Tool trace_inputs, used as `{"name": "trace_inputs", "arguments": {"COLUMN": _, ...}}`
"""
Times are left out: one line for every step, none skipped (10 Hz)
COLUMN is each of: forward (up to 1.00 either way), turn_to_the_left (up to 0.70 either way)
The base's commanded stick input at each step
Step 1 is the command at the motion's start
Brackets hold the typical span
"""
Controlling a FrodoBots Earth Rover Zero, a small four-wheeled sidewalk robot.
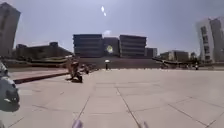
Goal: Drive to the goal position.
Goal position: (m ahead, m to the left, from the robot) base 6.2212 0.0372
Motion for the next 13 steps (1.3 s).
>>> {"name": "trace_inputs", "arguments": {"forward": 0.85, "turn_to_the_left": 0.09}}
{"name": "trace_inputs", "arguments": {"forward": 0.85, "turn_to_the_left": 0.00}}
{"name": "trace_inputs", "arguments": {"forward": 0.85, "turn_to_the_left": 0.00}}
{"name": "trace_inputs", "arguments": {"forward": 0.85, "turn_to_the_left": 0.00}}
{"name": "trace_inputs", "arguments": {"forward": 0.85, "turn_to_the_left": 0.00}}
{"name": "trace_inputs", "arguments": {"forward": 0.85, "turn_to_the_left": 0.00}}
{"name": "trace_inputs", "arguments": {"forward": 0.85, "turn_to_the_left": 0.00}}
{"name": "trace_inputs", "arguments": {"forward": 0.85, "turn_to_the_left": 0.00}}
{"name": "trace_inputs", "arguments": {"forward": 0.84, "turn_to_the_left": 0.00}}
{"name": "trace_inputs", "arguments": {"forward": 0.77, "turn_to_the_left": 0.00}}
{"name": "trace_inputs", "arguments": {"forward": 0.71, "turn_to_the_left": 0.00}}
{"name": "trace_inputs", "arguments": {"forward": 0.65, "turn_to_the_left": 0.00}}
{"name": "trace_inputs", "arguments": {"forward": 0.37, "turn_to_the_left": 0.00}}
